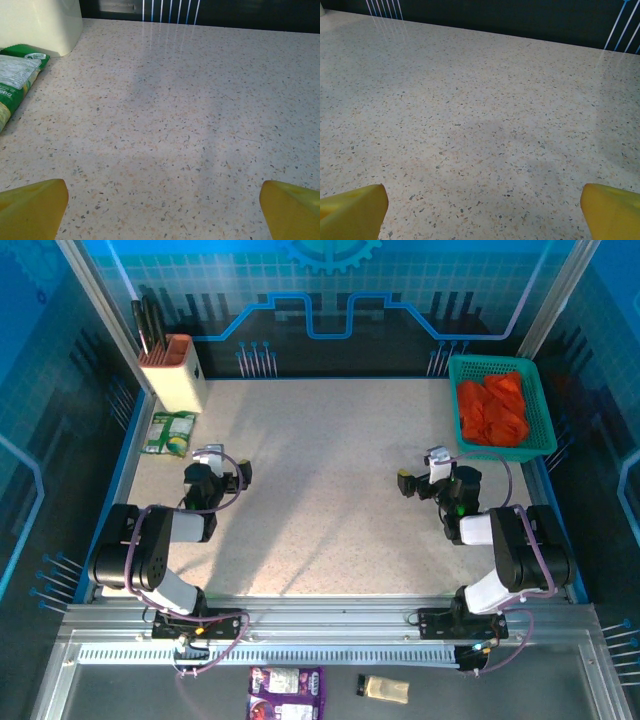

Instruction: Fold the inside-out t-shirt

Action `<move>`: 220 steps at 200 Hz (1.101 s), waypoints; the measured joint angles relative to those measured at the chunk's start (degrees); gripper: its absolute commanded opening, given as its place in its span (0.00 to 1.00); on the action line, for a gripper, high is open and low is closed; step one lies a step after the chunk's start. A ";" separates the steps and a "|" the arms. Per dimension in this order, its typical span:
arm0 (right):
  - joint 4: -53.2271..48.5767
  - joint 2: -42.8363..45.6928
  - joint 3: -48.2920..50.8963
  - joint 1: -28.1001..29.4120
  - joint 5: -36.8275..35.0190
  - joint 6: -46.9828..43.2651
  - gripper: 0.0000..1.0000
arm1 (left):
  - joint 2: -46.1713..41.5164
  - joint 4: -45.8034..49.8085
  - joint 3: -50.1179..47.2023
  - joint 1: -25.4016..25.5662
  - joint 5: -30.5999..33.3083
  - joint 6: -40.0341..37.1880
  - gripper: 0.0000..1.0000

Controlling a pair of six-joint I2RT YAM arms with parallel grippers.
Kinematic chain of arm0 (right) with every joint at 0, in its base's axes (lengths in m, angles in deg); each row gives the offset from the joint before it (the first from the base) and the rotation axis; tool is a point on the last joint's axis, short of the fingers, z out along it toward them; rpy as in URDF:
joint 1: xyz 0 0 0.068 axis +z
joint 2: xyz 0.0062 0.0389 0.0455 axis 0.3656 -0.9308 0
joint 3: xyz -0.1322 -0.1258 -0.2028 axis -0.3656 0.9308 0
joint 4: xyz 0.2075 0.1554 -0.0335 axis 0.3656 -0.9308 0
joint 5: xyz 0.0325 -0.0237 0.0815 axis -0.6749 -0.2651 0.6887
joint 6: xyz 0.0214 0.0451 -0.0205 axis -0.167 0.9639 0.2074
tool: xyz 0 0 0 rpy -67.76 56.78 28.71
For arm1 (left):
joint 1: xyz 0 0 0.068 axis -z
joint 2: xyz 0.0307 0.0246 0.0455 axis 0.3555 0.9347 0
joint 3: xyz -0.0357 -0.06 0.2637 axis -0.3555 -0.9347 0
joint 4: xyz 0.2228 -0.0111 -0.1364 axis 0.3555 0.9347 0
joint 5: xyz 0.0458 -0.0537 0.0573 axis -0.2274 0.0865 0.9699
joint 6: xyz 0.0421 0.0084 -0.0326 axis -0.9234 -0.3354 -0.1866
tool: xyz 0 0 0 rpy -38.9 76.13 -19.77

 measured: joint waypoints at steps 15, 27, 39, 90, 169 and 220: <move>0.00 0.00 0.00 0.00 0.02 0.02 1.00 | 0.00 0.00 0.00 0.00 0.00 0.00 0.99; -0.02 0.00 0.00 0.00 0.07 0.02 1.00 | 0.00 0.00 0.00 0.00 0.00 0.00 0.99; 0.00 0.00 0.00 0.00 0.13 0.02 1.00 | 0.00 0.00 0.00 0.00 0.00 0.00 0.99; -3.58 3.58 0.00 1.88 -5.68 -0.02 1.00 | -4.37 4.96 0.09 1.27 0.13 -1.44 0.99; -29.51 19.50 -15.82 3.93 -14.14 3.69 1.00 | -20.85 39.80 21.42 3.89 9.35 2.80 0.99; -49.16 14.10 -33.97 0.94 -15.58 10.36 0.93 | -14.80 57.99 35.52 2.75 7.56 8.04 0.99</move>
